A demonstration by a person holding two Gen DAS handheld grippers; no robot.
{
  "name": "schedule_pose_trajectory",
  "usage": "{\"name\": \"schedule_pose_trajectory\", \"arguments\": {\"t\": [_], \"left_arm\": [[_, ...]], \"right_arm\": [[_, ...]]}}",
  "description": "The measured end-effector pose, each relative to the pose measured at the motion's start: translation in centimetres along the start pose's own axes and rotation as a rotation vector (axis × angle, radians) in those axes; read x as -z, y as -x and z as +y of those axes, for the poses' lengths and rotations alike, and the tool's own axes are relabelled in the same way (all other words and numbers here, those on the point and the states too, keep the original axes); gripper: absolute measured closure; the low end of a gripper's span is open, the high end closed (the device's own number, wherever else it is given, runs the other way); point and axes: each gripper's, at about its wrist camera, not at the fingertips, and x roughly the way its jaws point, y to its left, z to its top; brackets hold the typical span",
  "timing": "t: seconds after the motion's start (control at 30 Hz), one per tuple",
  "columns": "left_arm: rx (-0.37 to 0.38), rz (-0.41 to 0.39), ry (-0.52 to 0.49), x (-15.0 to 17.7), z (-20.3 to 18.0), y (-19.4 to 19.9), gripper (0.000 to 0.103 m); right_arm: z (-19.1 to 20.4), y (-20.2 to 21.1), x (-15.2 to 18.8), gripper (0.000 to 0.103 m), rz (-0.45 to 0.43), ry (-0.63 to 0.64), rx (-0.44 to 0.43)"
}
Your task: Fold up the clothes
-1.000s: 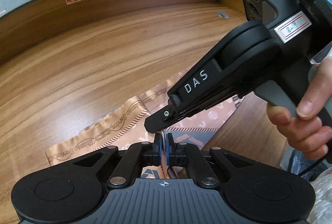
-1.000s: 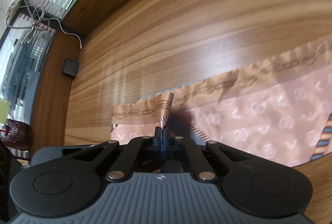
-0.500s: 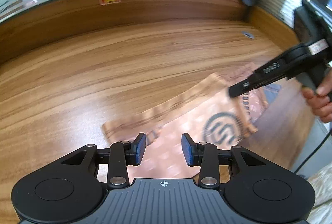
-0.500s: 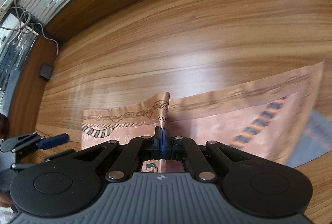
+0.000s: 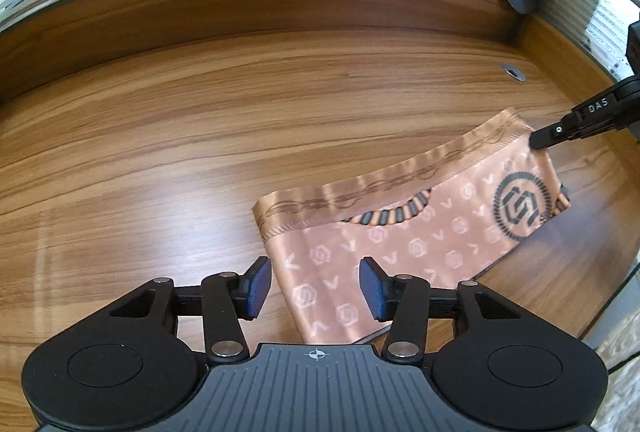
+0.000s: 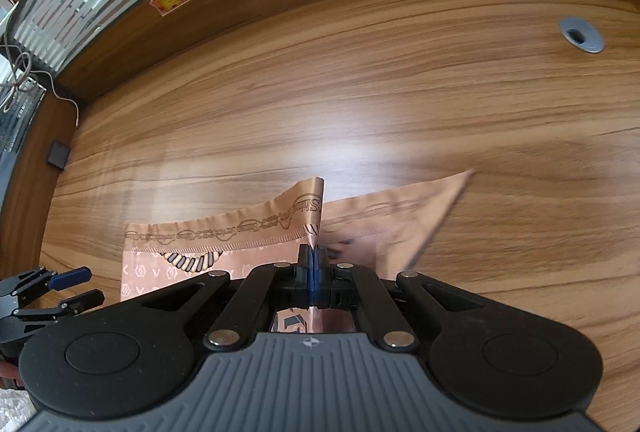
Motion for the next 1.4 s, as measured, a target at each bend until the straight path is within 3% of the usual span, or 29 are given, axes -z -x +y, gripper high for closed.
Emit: {"name": "schedule_pose_trajectory", "arguments": {"t": [0.43, 0.87, 1.0, 1.07, 1.4], "left_arm": [[-0.035, -0.003, 0.032, -0.4, -4.3, -1.0, 0.045], [-0.062, 0.033, 0.064, 0.2, -5.4, -2.1, 0.044], [-0.067, 0.043, 0.072, 0.6, -5.4, -2.4, 0.044], [-0.067, 0.045, 0.074, 0.8, -5.3, -2.4, 0.044], [-0.057, 0.043, 0.043, 1.4, -3.4, -1.5, 0.043]], "right_arm": [[-6.8, 2.3, -1.2, 0.103, 0.007, 0.001, 0.027], [-9.8, 1.7, -1.6, 0.103, 0.008, 0.013, 0.108], [-9.5, 1.5, -1.4, 0.097, -0.005, 0.028, 0.165], [-8.3, 1.6, -0.9, 0.080, -0.011, 0.042, 0.168], [-2.7, 1.9, 1.7, 0.080, -0.042, 0.111, 0.182]]}}
